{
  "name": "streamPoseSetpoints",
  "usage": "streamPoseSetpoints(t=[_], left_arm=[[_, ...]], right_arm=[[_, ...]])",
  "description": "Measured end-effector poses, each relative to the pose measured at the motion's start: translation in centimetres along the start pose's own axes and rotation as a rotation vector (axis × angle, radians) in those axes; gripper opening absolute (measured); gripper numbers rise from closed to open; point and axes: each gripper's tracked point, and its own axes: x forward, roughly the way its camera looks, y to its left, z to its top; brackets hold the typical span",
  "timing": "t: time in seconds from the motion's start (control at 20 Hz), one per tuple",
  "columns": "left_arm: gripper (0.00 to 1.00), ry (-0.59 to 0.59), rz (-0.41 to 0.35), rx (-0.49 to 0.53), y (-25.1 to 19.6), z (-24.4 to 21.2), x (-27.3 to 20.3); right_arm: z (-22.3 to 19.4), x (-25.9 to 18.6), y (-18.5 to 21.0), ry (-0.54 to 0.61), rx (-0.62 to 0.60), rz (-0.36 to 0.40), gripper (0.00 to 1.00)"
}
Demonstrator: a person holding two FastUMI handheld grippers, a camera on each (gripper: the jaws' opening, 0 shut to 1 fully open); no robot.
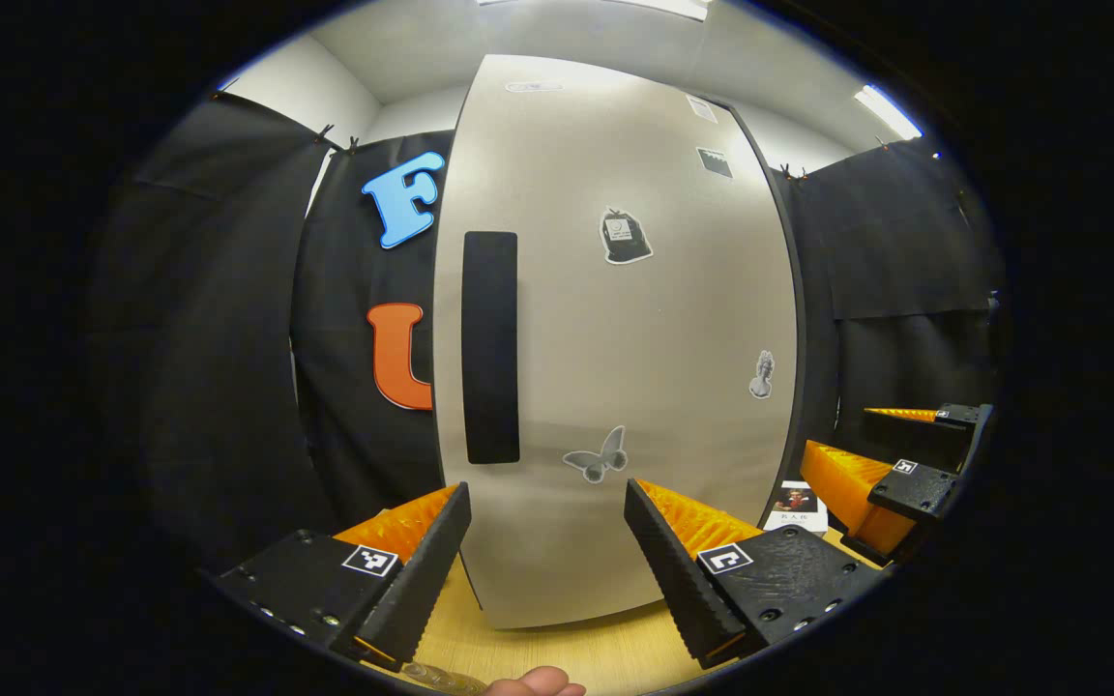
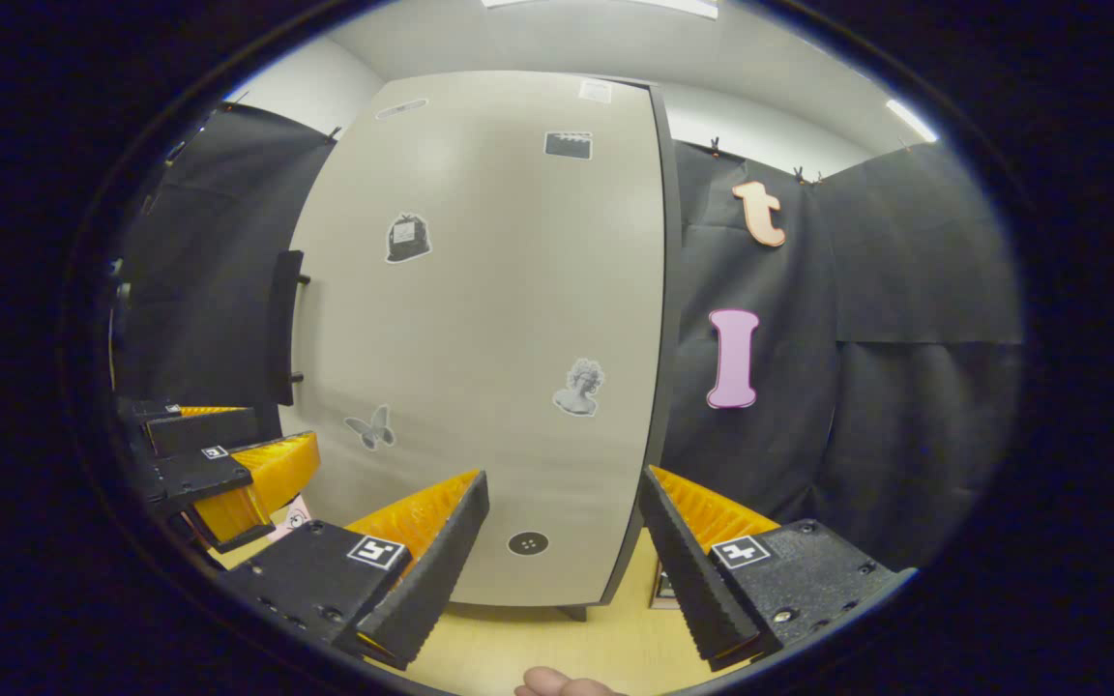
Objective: Open the cabinet door with the right hand, grasp the bottle in the cabinet with the left hand and place it on the coaster, then close the cabinet door with the right hand.
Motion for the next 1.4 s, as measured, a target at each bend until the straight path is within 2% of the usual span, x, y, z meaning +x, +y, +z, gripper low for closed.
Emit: streamPoseSetpoints(t=[0.25,0.45,0.6,0.65,0.7,1.4], left_arm=[[0.96,0.009,0.003,-0.010,0.6,-1.4,-0.1],[0.96,0.019,-0.024,0.001,0.3,-2.0,-0.6],[0.96,-0.002,-0.026,0.004,0.5,-1.3,-0.8],[1.00,-0.008,-0.021,0.004,0.6,-1.2,-0.7],[0.96,-0.012,-0.017,0.004,0.8,-1.1,-0.6],[0.97,-0.034,-0.016,-0.020,0.9,-0.5,-1.1]], right_arm=[[-0.1,0.5,0.1,-0.001,0.005,0.013,1.00],[0.3,-0.1,0.2,-0.004,0.001,0.012,1.00],[0.2,0.7,-0.7,-0.009,0.006,0.004,1.00],[-0.1,0.7,-0.7,-0.007,0.007,0.005,1.00],[-0.1,0.7,-0.7,-0.003,0.008,0.009,1.00],[-1.2,0.6,-1.4,0.026,0.030,0.016,1.00]])
